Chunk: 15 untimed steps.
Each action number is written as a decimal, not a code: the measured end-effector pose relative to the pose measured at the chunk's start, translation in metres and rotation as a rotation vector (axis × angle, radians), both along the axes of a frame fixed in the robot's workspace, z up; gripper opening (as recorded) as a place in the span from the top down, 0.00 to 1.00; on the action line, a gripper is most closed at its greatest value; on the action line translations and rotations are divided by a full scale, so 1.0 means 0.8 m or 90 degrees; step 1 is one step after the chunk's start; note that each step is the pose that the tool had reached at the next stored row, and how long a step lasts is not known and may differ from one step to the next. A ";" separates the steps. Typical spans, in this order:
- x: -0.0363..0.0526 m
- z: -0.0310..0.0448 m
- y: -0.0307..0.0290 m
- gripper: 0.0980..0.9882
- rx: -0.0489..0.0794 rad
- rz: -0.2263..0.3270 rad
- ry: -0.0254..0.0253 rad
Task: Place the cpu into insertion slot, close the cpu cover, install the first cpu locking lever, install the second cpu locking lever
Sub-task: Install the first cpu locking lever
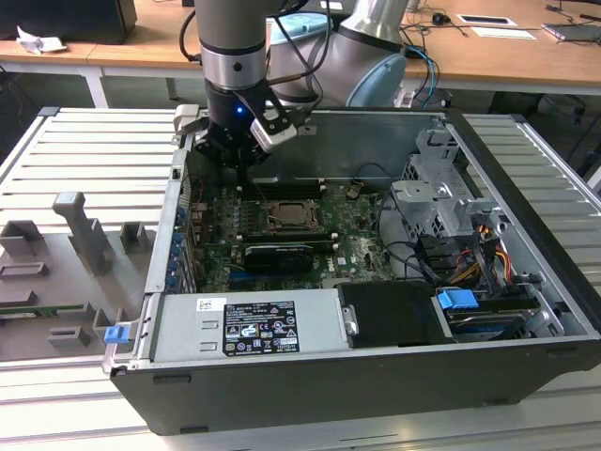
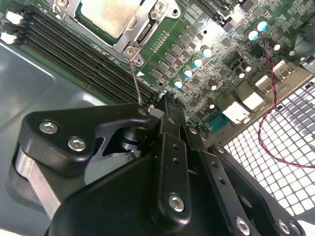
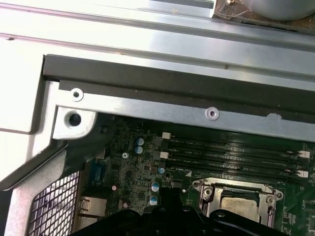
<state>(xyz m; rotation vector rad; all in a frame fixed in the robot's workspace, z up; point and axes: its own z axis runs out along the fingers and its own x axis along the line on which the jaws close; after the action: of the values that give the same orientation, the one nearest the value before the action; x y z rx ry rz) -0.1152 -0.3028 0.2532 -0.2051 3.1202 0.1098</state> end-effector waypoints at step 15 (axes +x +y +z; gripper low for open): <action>0.005 -0.0016 0.0004 0.99 0.000 0.000 -0.0001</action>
<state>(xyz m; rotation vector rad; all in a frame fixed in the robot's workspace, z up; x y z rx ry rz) -0.1113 -0.3025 0.2520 -0.2040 3.1201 0.1099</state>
